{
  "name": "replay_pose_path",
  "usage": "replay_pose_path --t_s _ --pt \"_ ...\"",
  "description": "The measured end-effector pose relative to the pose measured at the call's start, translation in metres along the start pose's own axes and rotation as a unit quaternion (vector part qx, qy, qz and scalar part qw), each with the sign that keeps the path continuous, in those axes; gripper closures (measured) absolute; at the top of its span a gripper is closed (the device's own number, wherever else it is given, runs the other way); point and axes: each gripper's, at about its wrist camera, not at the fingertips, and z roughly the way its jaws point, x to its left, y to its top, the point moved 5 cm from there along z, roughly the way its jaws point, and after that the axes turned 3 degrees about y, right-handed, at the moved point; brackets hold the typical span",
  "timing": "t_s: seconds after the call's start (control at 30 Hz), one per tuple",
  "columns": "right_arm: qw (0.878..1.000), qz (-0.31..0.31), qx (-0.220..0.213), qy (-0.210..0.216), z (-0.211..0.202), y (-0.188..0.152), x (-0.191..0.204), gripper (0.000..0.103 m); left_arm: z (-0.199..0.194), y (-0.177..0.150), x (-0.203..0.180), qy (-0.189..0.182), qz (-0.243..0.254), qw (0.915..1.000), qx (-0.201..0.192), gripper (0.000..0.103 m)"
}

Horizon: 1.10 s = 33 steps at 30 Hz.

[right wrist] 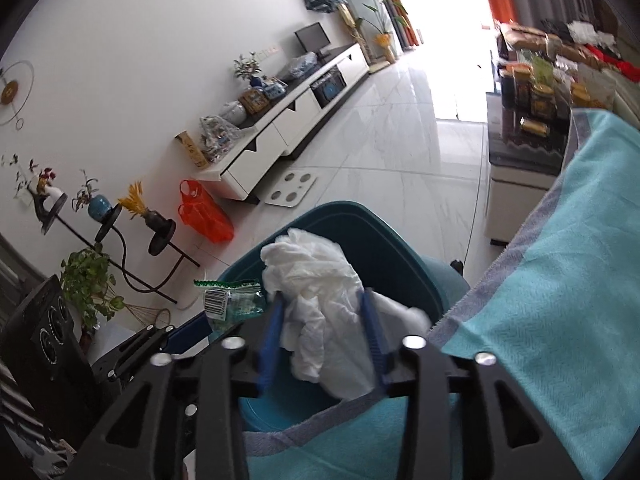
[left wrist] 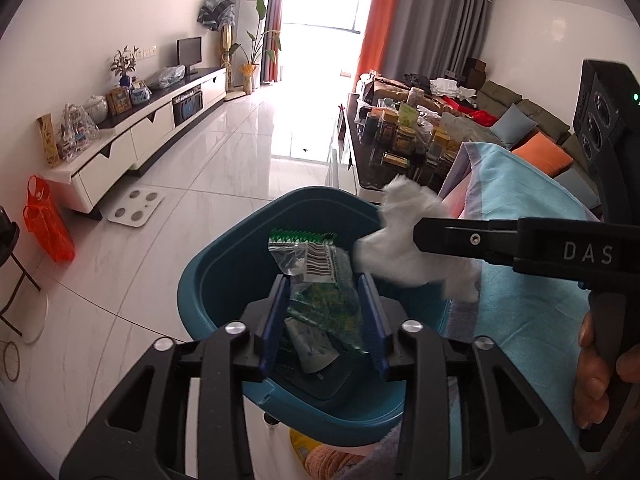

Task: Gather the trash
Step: 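Carry the bag and tissue over the teal bin and open both tools, then grasp the gold foil wrapper with the left tool while the right tool grasps the white foam sleeve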

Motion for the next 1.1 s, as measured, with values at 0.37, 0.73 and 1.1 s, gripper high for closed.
replay_pose_path --t_s 0.37,0.73,1.1 --pt "1.000 0.012 -0.017 0.007 -0.019 -0.005 -0.006 0.061 0.002 -0.004 -0.003 -0.009 -0.007 0.9999 -0.006 0.053" --pt "0.994 -0.046 -0.096 0.000 -0.109 -0.018 0.006 0.058 -0.071 -0.006 -0.050 -0.054 0.053 0.9937 -0.083 0.042" --pt "0.982 -0.060 -0.168 -0.067 -0.216 -0.072 -0.028 0.057 -0.115 -0.045 -0.177 -0.196 0.149 0.9663 -0.073 0.041"
